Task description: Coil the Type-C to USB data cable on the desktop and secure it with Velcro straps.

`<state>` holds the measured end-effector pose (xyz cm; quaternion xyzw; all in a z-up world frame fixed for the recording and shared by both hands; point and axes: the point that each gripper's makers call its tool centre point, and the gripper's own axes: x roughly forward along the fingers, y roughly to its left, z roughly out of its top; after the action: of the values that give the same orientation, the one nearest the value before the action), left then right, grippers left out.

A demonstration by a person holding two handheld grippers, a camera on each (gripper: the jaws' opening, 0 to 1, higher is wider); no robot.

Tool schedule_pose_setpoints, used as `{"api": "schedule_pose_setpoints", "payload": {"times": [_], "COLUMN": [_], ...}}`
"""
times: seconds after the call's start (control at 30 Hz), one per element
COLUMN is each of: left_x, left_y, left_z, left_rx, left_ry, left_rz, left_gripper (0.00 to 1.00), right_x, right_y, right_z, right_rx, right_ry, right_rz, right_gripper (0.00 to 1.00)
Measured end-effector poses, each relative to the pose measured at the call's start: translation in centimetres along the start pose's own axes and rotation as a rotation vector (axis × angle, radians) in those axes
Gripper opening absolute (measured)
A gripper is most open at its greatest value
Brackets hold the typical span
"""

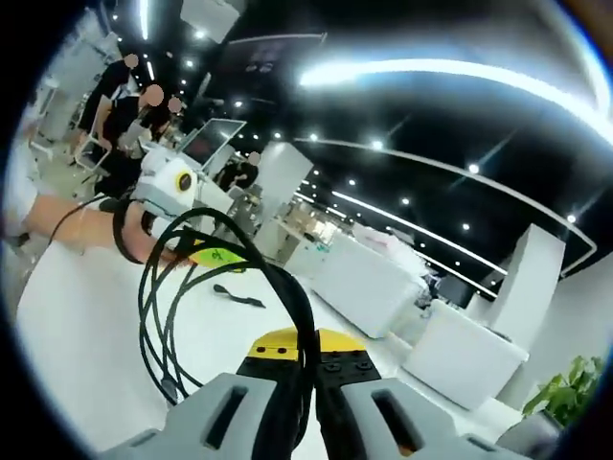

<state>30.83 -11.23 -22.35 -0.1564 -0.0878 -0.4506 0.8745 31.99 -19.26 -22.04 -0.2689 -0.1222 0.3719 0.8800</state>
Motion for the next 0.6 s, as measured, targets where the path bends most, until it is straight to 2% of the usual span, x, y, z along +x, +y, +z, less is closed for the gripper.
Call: {"api": "schedule_pose_setpoints", "payload": {"times": [0.07,0.17,0.23,0.33,0.5,0.6], "left_x": [0.1,0.1,0.3,0.3,0.0,-0.1], "left_y": [-0.1,-1.2,-1.6,-2.4,-3.8,-4.0], "left_z": [-0.2,-1.1,-1.6,-2.5,-2.6,-3.1], "left_rx": [-0.025,-0.114,-0.169,-0.239,-0.464,-0.512], "left_ry": [0.002,0.038,0.046,0.073,0.06,0.06], "left_rz": [-0.008,-0.069,-0.086,-0.127,-0.246,-0.285], "left_gripper": [0.03,0.03,0.03,0.03,0.03,0.03], "right_x": [0.3,0.7,0.8,0.8,0.6,0.7], "right_y": [1.1,2.0,2.4,2.6,2.2,2.2], "right_z": [0.1,-0.3,-0.5,-0.6,-0.8,-1.1], "right_rx": [0.001,-0.034,-0.044,-0.032,-0.01,0.019], "right_ry": [-0.004,0.019,0.021,0.017,0.022,0.027], "right_rz": [0.025,0.043,0.053,0.068,0.079,0.096], "right_gripper": [0.03,0.03,0.03,0.03,0.03,0.03]}}
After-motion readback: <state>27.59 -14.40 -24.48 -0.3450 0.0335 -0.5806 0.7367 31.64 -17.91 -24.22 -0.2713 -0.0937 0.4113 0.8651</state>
